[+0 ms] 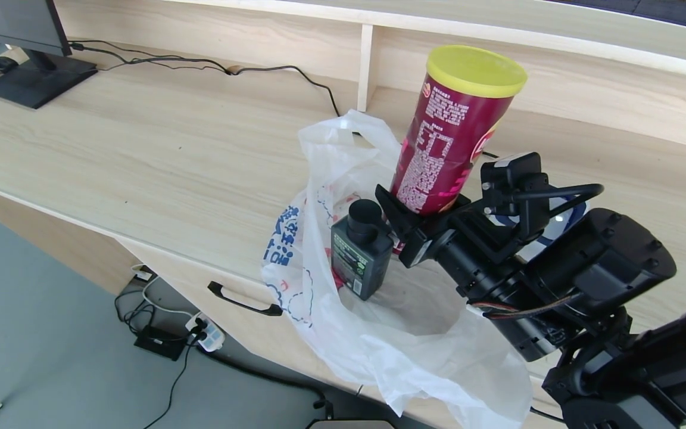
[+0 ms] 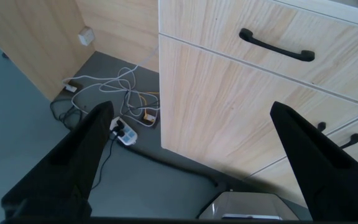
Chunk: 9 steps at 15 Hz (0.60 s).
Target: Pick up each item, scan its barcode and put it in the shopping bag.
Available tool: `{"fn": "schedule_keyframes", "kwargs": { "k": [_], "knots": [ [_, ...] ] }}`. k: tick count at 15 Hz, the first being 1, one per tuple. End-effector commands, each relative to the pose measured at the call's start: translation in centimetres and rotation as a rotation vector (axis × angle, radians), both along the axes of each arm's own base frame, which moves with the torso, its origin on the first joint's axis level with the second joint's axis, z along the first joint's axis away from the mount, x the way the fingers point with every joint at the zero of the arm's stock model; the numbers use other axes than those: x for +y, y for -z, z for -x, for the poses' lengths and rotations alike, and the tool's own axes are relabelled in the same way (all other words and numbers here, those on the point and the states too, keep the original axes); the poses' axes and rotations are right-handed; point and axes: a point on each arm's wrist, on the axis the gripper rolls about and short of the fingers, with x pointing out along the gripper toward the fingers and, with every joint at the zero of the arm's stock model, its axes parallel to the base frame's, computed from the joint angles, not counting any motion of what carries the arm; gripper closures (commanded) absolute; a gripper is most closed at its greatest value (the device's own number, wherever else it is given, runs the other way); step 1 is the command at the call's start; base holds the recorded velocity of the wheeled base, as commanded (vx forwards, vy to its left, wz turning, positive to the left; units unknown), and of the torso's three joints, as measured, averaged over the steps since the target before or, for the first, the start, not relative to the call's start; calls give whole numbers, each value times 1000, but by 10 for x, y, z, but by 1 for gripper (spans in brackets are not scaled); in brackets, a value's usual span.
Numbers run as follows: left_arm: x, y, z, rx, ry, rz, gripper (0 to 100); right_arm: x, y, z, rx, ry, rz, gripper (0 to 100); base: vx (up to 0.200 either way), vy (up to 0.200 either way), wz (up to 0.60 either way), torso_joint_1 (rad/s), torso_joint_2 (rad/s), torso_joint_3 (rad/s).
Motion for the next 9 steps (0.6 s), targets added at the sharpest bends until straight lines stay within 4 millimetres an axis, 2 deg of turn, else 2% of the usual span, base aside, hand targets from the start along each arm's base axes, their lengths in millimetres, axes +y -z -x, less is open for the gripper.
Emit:
{"fn": "schedule_keyframes", "kwargs": {
  "k": [1, 9],
  "knots": [
    [0, 0, 0, 1, -1, 0, 0, 1, 1, 0, 2, -2, 1, 100, 0, 0, 0, 0, 0, 0],
    [0, 0, 0, 1, -1, 1, 0, 2, 10, 8, 31, -21, 31, 100, 0, 0, 0, 0, 0, 0]
  ]
}}
